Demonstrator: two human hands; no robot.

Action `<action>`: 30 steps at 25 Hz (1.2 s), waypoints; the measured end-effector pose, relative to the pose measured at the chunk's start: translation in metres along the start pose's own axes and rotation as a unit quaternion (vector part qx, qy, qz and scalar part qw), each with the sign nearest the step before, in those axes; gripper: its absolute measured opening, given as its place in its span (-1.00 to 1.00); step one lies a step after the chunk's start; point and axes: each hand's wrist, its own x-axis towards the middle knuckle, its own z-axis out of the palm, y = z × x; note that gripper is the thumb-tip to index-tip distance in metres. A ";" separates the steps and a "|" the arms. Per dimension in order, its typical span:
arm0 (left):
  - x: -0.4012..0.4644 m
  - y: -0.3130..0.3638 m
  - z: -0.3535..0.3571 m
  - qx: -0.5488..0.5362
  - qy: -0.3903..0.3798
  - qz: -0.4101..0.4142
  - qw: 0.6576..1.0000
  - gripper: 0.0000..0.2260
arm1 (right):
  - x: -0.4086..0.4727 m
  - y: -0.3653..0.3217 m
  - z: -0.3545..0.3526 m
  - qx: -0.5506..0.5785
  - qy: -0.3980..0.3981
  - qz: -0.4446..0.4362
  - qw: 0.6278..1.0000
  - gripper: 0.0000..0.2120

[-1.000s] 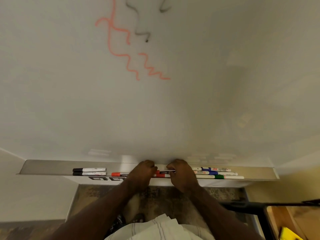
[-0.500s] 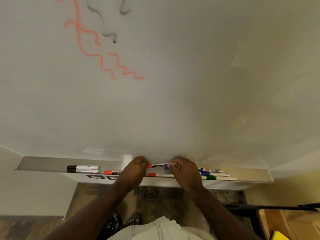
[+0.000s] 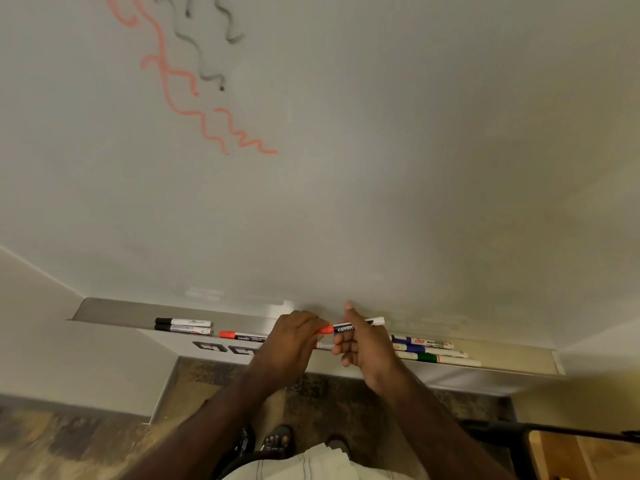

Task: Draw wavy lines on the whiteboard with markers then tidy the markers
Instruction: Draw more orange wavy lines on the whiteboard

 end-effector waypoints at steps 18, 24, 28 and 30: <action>-0.028 0.068 -0.035 -0.261 -0.094 -0.200 0.940 -0.72 | -0.021 -0.003 -0.044 0.036 -0.266 0.035 0.963 -0.71; -0.029 0.063 -0.054 -0.203 0.027 -0.224 0.953 -0.63 | -0.028 -0.021 -0.036 0.077 -0.278 -0.013 0.957 -0.63; -0.013 0.056 -0.095 -0.141 0.167 -0.180 0.959 -0.65 | -0.046 -0.053 -0.012 0.092 -0.274 -0.084 0.954 -0.67; 0.002 0.056 -0.126 -0.101 0.236 -0.133 0.957 -0.68 | -0.059 -0.073 0.004 0.087 -0.275 -0.137 0.948 -0.72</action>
